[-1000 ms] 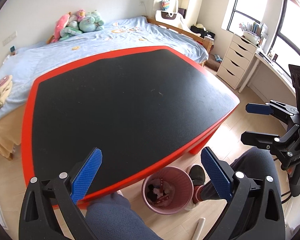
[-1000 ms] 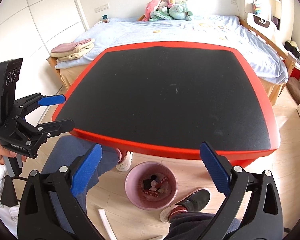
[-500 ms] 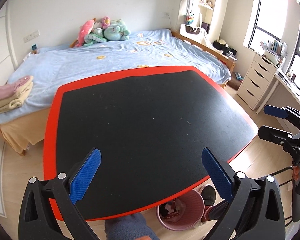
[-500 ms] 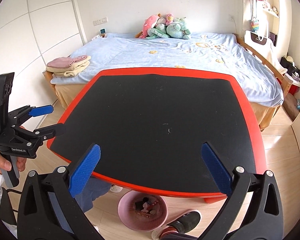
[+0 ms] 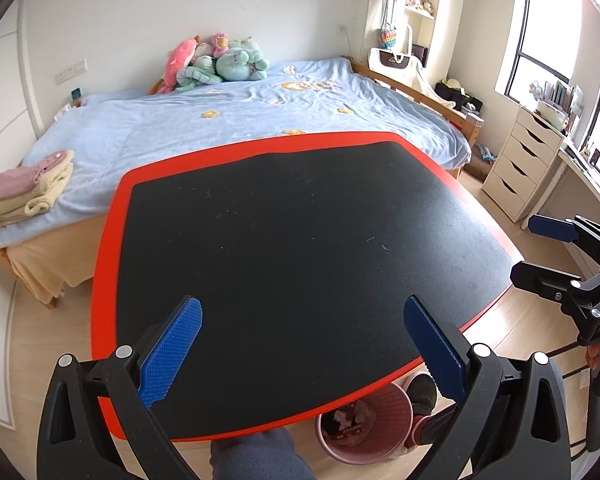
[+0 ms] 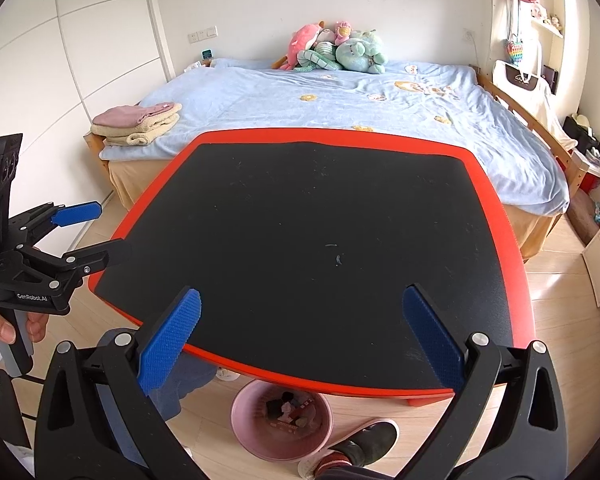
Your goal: Collect trash
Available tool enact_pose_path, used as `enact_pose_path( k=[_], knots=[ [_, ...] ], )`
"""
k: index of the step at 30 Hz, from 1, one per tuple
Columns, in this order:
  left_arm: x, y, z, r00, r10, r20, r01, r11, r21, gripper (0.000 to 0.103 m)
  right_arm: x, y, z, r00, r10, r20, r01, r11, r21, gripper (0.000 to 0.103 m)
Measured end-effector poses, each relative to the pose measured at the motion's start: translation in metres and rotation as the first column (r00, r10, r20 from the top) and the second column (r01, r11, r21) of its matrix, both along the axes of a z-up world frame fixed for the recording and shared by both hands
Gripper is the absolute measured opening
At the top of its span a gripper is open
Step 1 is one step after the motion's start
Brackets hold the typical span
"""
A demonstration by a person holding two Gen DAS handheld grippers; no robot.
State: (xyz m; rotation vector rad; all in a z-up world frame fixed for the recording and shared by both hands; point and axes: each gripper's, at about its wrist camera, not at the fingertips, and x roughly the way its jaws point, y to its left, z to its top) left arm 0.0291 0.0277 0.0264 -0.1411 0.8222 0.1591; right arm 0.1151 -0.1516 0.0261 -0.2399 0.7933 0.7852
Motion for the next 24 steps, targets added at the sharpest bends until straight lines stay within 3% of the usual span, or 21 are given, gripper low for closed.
enact_pose_path(
  k=[24],
  knots=[
    [-0.0007, -0.0019, -0.0018, 1.000, -0.007, -0.004, 0.007, 1.000, -0.001, 0.097, -0.0003, 0.0013, 0.0035, 1.000, 0.004, 0.011, -0.003, 1.000, -0.011, 0.099]
  ],
)
